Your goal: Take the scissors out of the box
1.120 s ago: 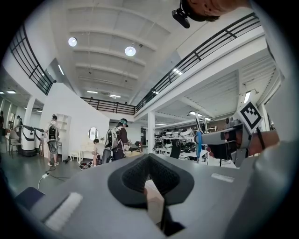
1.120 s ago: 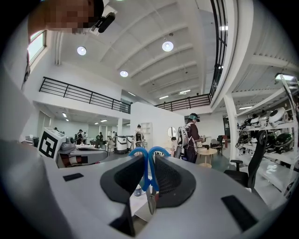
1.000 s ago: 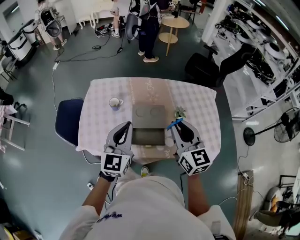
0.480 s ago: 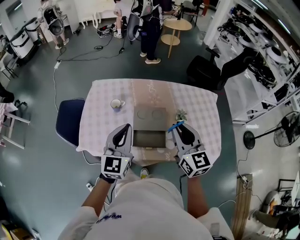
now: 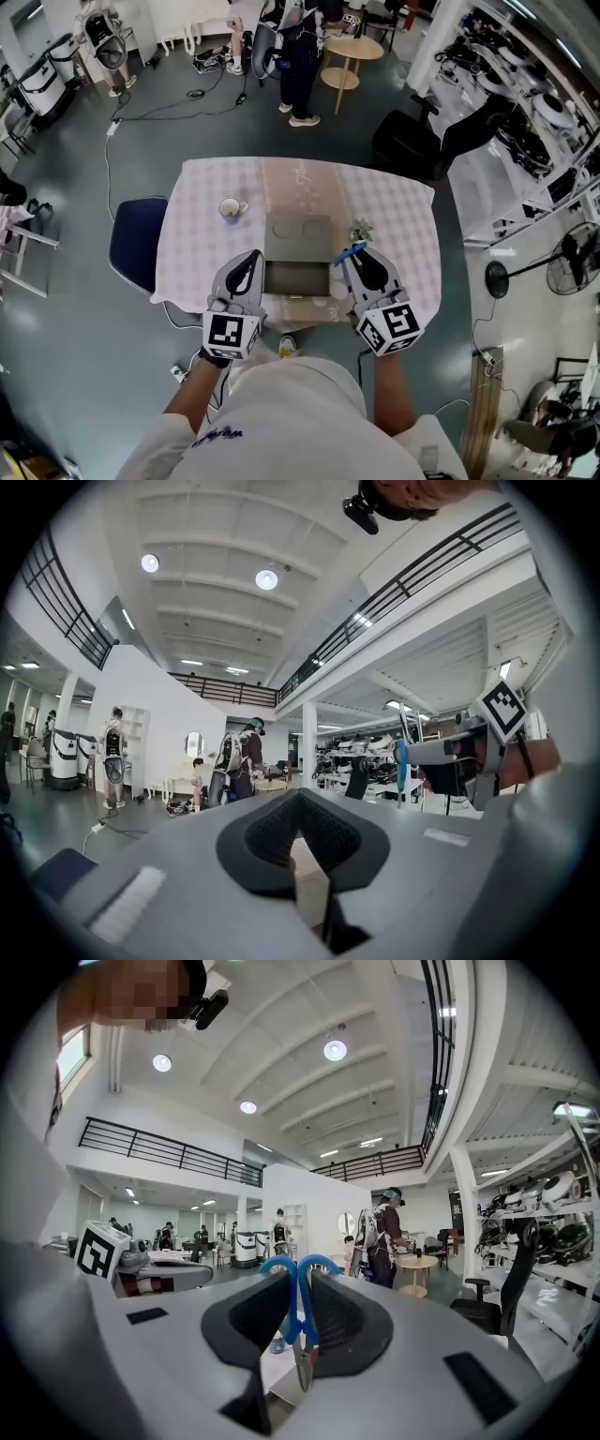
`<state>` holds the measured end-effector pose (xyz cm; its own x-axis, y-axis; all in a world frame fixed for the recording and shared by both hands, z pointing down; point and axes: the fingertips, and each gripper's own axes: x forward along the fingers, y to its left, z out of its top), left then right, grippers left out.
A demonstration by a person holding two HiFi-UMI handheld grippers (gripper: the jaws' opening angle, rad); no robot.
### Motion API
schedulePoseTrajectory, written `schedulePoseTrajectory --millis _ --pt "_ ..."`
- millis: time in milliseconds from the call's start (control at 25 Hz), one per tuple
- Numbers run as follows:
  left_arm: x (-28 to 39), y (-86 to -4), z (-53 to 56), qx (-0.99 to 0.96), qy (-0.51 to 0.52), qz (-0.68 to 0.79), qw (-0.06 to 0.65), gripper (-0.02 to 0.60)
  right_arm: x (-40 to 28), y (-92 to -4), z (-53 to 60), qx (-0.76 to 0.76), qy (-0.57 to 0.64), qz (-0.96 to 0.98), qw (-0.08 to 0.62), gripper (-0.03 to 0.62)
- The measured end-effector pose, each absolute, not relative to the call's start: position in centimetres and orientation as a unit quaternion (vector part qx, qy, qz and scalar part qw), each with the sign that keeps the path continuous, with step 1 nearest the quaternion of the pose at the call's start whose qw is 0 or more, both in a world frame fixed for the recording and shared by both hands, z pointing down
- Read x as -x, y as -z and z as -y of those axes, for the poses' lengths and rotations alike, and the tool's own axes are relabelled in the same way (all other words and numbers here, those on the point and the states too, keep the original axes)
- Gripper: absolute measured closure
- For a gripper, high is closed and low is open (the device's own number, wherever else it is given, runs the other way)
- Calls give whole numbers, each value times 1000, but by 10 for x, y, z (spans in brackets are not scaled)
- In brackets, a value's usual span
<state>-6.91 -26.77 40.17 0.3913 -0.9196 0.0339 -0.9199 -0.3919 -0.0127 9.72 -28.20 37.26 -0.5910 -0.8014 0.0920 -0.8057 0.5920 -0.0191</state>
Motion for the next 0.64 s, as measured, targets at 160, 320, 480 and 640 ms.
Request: schedulePoseTrajectory --millis 160,320,480,640 --pt "64 -410 269 -835 -35 550 1 580 -103 -378 284 -453 -33 890 37 519" --pt "61 -419 270 -838 -49 543 -2 580 -107 -381 286 -457 -36 888 35 519" --pt "60 -426 271 -838 -53 543 8 580 -109 -385 287 -458 -46 887 33 519" --pt "61 -431 273 -839 -61 540 10 580 -109 -389 288 -460 -51 886 35 519"
